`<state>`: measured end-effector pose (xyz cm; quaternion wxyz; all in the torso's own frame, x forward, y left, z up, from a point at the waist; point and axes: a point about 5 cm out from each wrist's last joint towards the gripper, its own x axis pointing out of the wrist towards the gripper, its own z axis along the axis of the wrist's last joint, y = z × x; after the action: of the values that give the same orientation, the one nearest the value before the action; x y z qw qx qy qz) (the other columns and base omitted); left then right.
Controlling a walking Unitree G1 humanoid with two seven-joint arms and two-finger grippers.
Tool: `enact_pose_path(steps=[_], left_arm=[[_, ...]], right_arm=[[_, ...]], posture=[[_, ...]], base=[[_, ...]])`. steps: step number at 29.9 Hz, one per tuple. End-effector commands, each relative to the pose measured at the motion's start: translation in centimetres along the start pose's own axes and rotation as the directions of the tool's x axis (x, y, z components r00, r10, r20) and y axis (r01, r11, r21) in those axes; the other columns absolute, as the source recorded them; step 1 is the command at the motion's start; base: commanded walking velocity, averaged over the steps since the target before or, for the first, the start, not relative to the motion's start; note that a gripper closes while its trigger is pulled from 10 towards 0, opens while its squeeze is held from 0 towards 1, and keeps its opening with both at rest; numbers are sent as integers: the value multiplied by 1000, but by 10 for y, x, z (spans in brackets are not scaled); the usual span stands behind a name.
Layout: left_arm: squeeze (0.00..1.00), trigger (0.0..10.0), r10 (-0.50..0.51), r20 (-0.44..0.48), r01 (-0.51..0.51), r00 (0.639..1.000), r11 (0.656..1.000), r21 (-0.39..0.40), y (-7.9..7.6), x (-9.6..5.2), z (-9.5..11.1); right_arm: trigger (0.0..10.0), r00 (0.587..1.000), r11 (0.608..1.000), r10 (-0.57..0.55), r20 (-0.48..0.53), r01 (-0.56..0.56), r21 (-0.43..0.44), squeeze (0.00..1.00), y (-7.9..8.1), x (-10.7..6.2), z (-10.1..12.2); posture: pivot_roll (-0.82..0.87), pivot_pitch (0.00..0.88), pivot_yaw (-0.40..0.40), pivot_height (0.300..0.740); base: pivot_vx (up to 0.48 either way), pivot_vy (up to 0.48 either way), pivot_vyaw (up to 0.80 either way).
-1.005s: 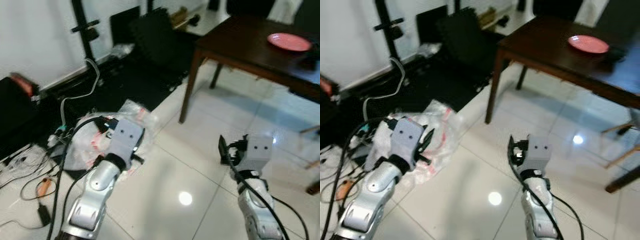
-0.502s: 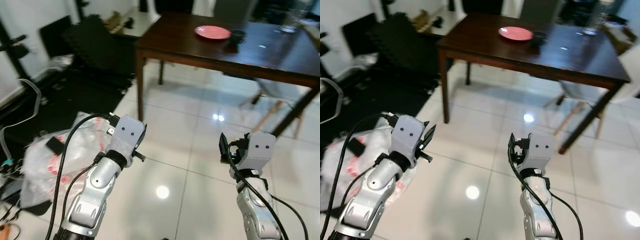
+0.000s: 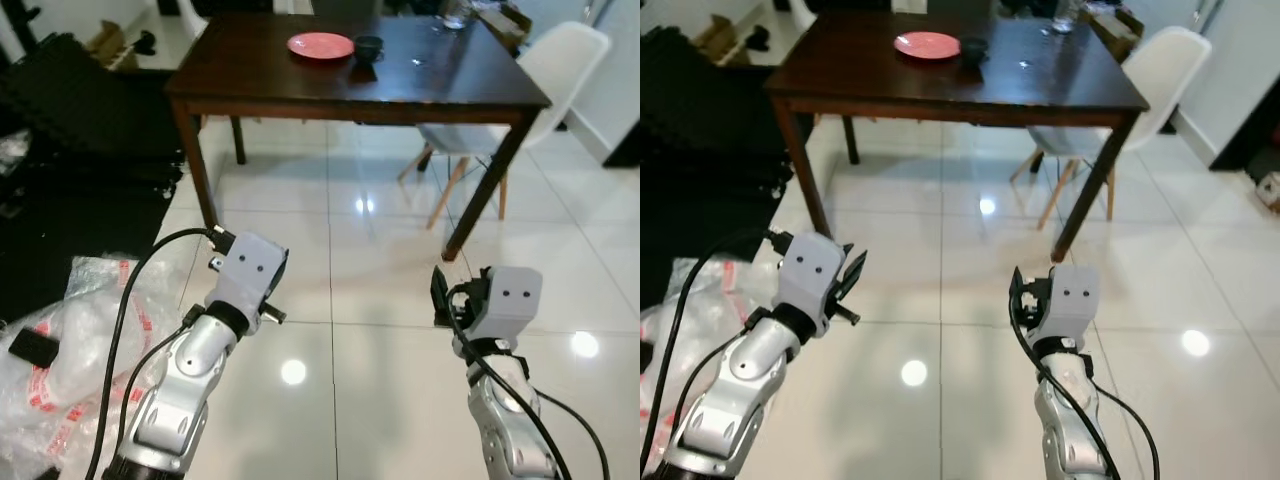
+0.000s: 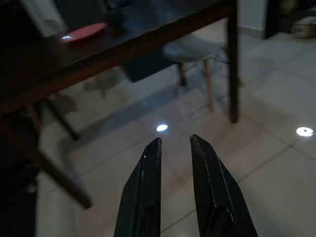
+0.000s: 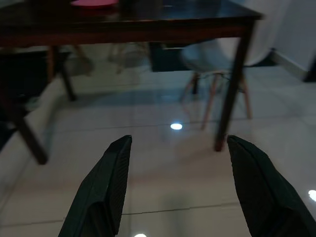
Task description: Setting the table
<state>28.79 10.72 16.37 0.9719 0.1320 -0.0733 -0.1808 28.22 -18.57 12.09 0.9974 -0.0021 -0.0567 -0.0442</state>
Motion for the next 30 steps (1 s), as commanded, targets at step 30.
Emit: enact_pose_path(steps=[30], left_arm=[[0,10000,255,-207,-258,944,966,13,46,-7,-37]], right_arm=[[10000,960,950,277,40,-280,137,0,82,16,11]], posture=[[25,12,21,740]], base=[[131,0,-326]])
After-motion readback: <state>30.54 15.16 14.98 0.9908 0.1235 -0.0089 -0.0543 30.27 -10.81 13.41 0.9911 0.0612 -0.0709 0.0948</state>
